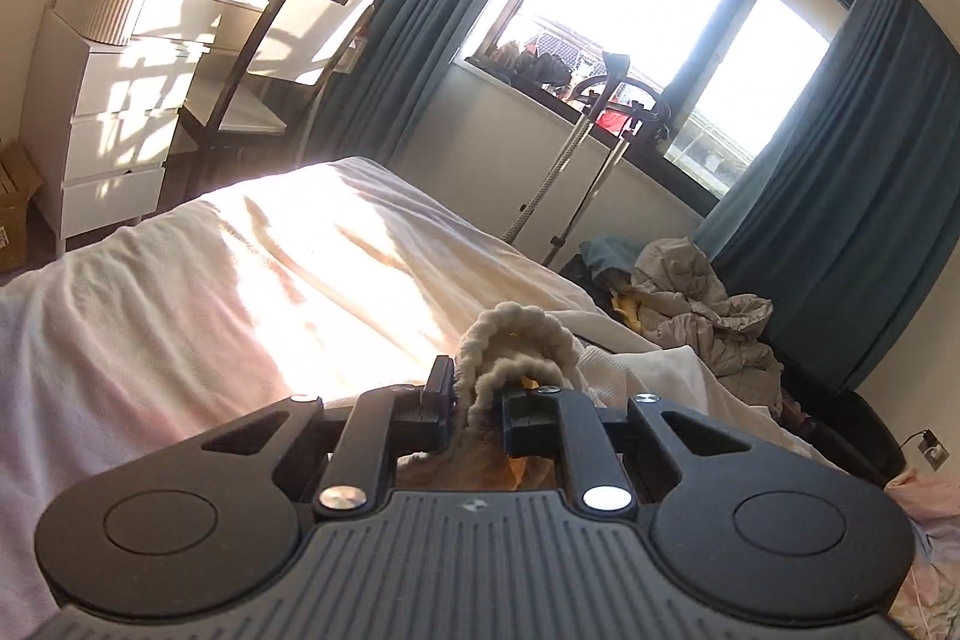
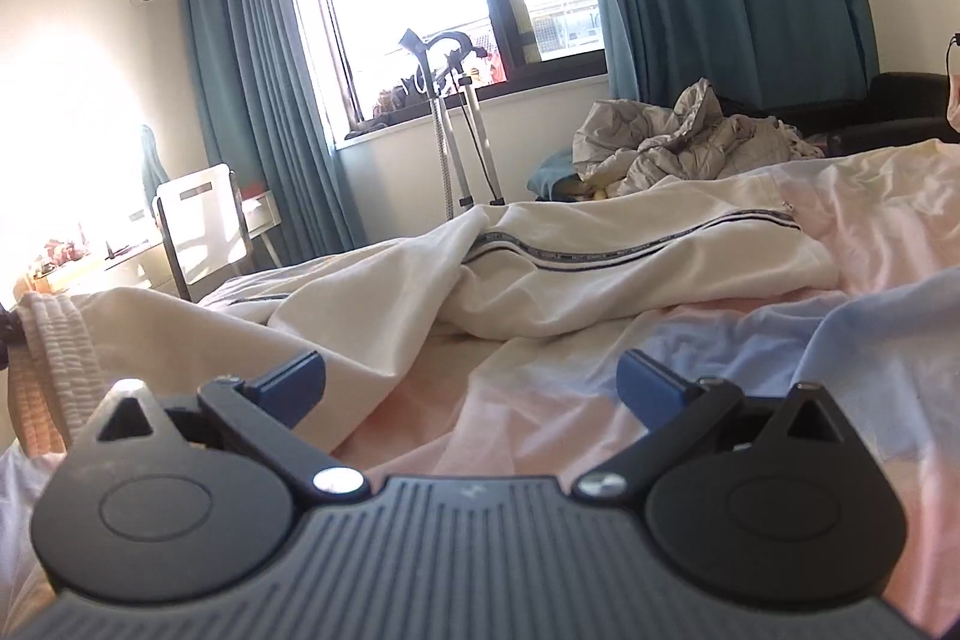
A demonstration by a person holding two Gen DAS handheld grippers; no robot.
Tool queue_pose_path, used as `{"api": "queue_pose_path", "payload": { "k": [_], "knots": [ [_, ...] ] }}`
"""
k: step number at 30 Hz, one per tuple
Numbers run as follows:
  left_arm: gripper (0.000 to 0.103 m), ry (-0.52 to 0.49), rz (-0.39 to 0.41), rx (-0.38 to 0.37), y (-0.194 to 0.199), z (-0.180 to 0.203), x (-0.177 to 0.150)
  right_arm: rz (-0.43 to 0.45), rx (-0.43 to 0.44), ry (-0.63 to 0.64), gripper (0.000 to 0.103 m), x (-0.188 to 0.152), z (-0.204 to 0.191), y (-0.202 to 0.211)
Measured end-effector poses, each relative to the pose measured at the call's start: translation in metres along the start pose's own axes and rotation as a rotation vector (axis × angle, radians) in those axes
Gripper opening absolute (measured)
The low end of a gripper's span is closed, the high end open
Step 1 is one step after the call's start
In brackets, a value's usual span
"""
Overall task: Fold clothes
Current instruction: 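Lift the waistband with the left gripper and pull it across the bed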
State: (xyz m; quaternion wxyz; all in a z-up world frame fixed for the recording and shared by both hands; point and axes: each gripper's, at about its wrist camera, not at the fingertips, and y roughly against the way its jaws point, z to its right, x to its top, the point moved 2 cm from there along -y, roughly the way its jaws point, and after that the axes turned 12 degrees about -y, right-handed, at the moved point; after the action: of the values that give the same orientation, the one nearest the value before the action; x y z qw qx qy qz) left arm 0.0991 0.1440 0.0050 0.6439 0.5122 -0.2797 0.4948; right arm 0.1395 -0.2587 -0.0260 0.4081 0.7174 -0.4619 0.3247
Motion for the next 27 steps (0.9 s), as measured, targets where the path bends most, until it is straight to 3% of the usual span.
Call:
{"api": "queue_pose_path", "payload": {
  "k": [6, 10, 13, 15, 19, 20, 27],
  "knots": [
    [0.022, 0.122, -0.074, -0.032, -0.004, -0.042, -0.002, -0.033, -0.016, -0.012, 0.103, -0.007, 0.001, -0.008],
    [0.033, 0.098, -0.131, -0.041, 0.001, -0.043, -0.008, -0.030, -0.014, -0.020, 0.103, -0.007, 0.001, -0.011],
    [0.035, 0.088, -0.192, -0.066, 0.006, -0.040, -0.016, -0.024, -0.010, -0.025, 0.103, -0.006, 0.002, -0.010],
    [0.041, 0.089, -0.221, -0.045, 0.010, -0.038, -0.021, -0.023, -0.008, -0.028, 0.103, -0.006, 0.002, -0.009],
    [0.075, 0.109, -0.221, 0.009, 0.025, -0.038, -0.027, -0.021, -0.005, -0.035, 0.103, -0.005, 0.002, -0.009],
    [0.078, 0.111, -0.222, 0.020, 0.026, -0.039, -0.028, -0.021, -0.004, -0.037, 0.103, -0.005, 0.002, -0.008],
    [0.079, 0.116, -0.202, -0.044, 0.052, -0.017, -0.038, -0.017, 0.003, -0.049, 0.103, -0.003, 0.003, -0.007]
  ]
}}
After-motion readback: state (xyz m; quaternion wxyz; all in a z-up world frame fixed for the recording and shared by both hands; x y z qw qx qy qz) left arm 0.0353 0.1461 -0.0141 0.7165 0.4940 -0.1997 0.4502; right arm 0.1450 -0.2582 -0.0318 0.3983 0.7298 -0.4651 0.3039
